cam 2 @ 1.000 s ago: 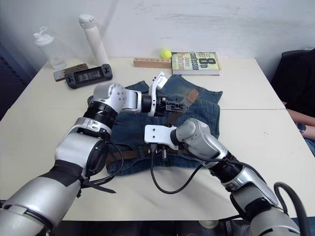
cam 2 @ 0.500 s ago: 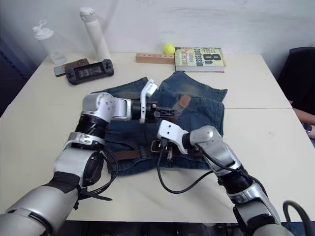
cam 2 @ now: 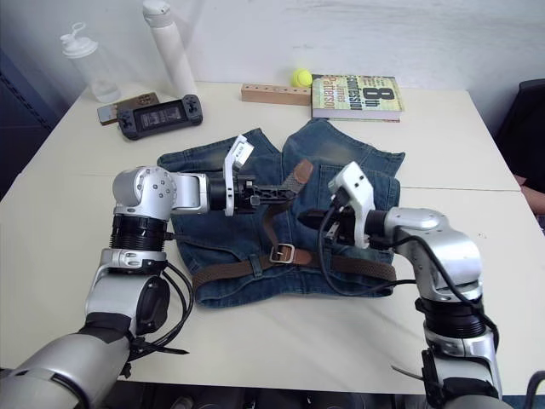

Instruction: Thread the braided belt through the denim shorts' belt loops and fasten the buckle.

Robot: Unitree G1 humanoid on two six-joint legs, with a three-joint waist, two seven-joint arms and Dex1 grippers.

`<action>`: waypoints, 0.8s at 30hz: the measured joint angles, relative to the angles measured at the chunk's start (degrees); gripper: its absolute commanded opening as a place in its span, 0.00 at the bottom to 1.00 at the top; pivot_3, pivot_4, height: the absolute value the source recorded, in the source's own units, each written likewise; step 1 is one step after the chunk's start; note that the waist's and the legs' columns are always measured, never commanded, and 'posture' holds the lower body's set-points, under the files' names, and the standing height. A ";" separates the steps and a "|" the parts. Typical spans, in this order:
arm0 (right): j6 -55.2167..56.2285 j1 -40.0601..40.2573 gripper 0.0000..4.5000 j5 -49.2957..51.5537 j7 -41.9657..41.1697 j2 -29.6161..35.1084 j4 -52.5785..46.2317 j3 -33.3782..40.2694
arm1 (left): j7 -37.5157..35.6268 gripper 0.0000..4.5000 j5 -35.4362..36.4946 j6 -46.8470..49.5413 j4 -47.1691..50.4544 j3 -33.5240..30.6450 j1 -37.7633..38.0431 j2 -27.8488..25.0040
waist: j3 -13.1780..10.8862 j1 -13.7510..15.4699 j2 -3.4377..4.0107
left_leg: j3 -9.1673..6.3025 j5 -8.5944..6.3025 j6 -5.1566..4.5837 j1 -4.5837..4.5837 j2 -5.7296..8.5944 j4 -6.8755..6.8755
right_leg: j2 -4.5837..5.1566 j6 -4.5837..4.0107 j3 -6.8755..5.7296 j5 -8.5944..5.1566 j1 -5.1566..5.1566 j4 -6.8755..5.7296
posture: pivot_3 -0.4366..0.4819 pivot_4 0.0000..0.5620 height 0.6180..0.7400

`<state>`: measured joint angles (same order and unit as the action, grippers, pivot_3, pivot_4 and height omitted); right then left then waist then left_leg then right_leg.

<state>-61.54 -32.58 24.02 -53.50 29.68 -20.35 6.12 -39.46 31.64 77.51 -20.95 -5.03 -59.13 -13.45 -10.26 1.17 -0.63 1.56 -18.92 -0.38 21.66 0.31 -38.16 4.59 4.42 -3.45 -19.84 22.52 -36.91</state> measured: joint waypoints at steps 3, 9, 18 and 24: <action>-1.72 1.10 0.01 2.62 0.18 4.14 -3.82 1.50 | -5.70 0.00 -4.35 -8.60 4.90 11.87 1.91 -5.66 | -0.02 -0.09 0.03 | 0.05 0.00 0.01 -0.01 0.00 0.06 | -0.02 0.00 0.04 0.00 0.00 0.06 | 0.48 0.27 0.98; -2.06 6.14 0.01 5.23 0.28 12.21 -10.66 0.24 | -16.05 0.00 -16.67 -33.68 7.09 27.73 2.57 -12.16 | -0.07 0.15 0.07 | 0.14 0.03 -0.04 -0.01 0.00 0.01 | -0.02 -0.01 0.10 -0.01 -0.02 0.34 | 0.48 0.27 0.98; 9.50 8.03 0.01 0.15 1.86 18.78 -12.58 -4.25 | -20.92 0.00 -29.03 -62.74 6.47 33.00 2.15 -13.61 | -0.10 0.15 0.03 | 0.18 0.09 -0.14 -0.02 -0.01 -0.01 | -0.01 -0.01 0.15 -0.01 -0.01 0.26 | 0.48 0.27 0.98; 9.93 12.04 0.31 0.66 1.74 20.16 -17.35 -7.16 | -21.01 0.00 -35.78 -77.13 3.37 34.67 2.45 -15.31 | -0.12 0.23 0.01 | 0.17 0.12 -0.22 -0.01 -0.01 -0.05 | 0.02 -0.01 0.13 0.00 -0.04 0.14 | 0.48 0.27 0.98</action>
<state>-51.61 -20.54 24.68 -51.76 49.84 -37.71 -1.04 -60.47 -4.15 0.38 -17.58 29.64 -56.68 -28.75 -10.38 1.40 -0.63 1.72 -18.81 -0.60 21.65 0.30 -38.21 4.62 4.41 -3.31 -19.85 22.48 -36.76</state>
